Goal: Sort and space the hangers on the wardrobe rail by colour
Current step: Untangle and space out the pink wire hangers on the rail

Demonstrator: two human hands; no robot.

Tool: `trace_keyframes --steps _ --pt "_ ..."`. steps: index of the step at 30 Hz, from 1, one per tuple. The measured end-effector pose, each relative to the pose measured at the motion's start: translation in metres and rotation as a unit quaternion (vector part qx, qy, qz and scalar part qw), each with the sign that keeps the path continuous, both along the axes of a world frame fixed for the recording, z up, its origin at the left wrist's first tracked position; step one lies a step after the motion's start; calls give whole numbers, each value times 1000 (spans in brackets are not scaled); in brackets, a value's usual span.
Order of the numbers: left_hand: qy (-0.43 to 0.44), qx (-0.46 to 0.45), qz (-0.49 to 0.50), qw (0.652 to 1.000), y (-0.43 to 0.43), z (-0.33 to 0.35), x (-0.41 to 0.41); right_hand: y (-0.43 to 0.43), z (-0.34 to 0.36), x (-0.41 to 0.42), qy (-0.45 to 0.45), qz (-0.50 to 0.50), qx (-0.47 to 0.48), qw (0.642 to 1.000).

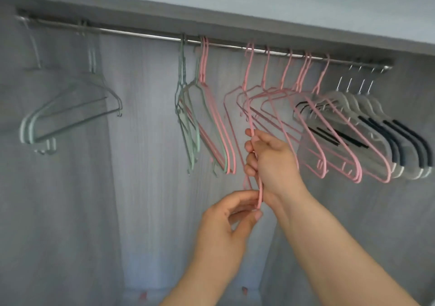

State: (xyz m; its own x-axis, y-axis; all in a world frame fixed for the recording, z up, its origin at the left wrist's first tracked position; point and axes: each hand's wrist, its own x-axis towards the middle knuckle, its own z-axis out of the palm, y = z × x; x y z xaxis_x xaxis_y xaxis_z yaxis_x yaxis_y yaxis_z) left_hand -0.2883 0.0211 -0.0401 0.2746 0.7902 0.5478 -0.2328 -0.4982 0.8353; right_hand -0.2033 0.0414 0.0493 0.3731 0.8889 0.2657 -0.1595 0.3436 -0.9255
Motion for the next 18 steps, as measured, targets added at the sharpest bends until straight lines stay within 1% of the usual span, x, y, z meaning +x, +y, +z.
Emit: trace_keyframes --steps 4,6,9,14,15,16,17,18 --pt "-23 17 17 999 7 18 8 24 29 6 -50 -44 6 998" --pt "-12 19 9 1000 12 23 9 38 41 11 -55 -53 -4 997" --pt "-3 26 7 1000 21 26 4 56 49 19 -37 -49 -39 997" --pt "-36 29 74 996 36 19 -13 62 34 25 -75 -44 -107 990" --pt "-43 26 90 995 39 18 -15 61 30 26 -125 -47 -119 984" --pt "-45 27 106 993 41 17 -17 59 27 28 -235 -81 -127 960" --pt "-40 31 120 991 42 16 -17 56 25 28 -360 -148 -120 913" --pt "-30 36 130 990 42 15 -17 52 27 26 -456 -221 -65 860"
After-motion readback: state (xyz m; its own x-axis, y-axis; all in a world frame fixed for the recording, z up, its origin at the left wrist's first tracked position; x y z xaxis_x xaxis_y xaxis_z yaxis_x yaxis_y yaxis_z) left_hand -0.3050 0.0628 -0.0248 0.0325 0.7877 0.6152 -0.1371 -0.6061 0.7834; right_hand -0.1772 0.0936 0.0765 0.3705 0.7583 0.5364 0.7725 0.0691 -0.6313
